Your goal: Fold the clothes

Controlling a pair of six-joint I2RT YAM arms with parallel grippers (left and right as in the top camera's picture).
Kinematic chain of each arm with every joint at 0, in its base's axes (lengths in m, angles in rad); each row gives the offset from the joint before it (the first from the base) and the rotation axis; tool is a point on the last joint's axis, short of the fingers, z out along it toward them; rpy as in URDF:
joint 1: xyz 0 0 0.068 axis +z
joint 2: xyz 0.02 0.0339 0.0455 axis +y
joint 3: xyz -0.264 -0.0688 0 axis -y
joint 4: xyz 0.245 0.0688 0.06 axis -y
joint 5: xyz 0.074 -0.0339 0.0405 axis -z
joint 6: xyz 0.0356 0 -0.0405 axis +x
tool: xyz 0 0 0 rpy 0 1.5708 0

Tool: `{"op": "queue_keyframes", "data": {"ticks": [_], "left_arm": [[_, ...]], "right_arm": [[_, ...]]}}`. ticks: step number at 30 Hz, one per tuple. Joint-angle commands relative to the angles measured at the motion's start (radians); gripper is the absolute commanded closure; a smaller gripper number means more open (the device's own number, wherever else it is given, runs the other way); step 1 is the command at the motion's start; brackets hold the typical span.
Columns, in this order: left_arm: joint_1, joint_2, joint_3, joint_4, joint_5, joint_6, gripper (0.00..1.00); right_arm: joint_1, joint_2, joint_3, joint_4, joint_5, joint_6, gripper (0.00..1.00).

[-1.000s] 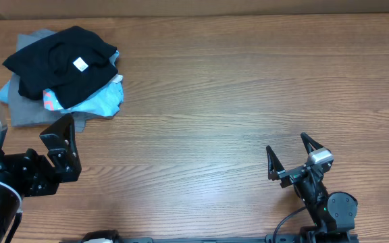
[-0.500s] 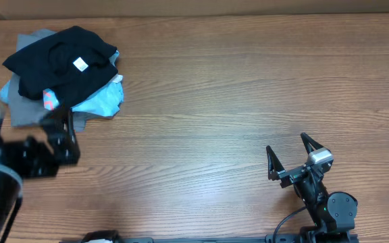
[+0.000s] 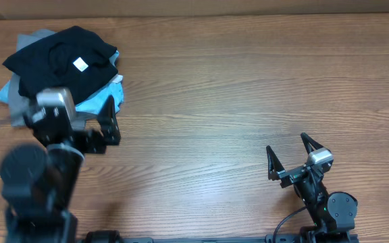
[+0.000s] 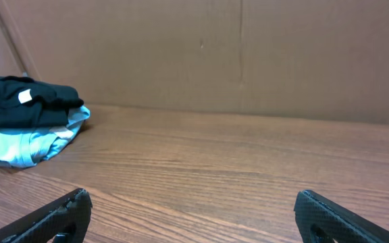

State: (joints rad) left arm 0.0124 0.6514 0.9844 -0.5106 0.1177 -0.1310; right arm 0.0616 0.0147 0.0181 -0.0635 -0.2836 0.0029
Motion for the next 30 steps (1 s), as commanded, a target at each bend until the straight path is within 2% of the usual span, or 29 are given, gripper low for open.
{"op": "queue_keyframes", "data": {"ticks": [1, 5, 12, 16, 22, 30], "left_arm": [[-0.006, -0.168, -0.197, 0.131, 0.006, 0.011, 0.0], [-0.006, -0.385, -0.43, 0.281, 0.0, 0.012, 0.0], [-0.006, -0.628, -0.676, 0.314, -0.021, 0.011, 0.0], [-0.006, -0.649, -0.782, 0.393, -0.021, 0.011, 0.0], [-0.006, -0.649, -0.976, 0.629, -0.016, 0.011, 0.0], [-0.006, -0.648, -0.98, 0.446, -0.013, 0.012, 0.0]], "right_arm": [[0.006, -0.008, -0.01, 0.006, 0.006, -0.003, 0.0], [0.006, -0.008, -0.01, 0.006, 0.006, -0.003, 0.0], [0.006, -0.008, -0.01, 0.006, 0.006, -0.003, 0.0], [0.006, -0.008, -0.01, 0.006, 0.006, -0.003, 0.0], [0.006, -0.008, -0.01, 0.006, 0.006, -0.003, 0.0], [0.006, -0.008, -0.01, 0.006, 0.006, -0.003, 0.0]]}}
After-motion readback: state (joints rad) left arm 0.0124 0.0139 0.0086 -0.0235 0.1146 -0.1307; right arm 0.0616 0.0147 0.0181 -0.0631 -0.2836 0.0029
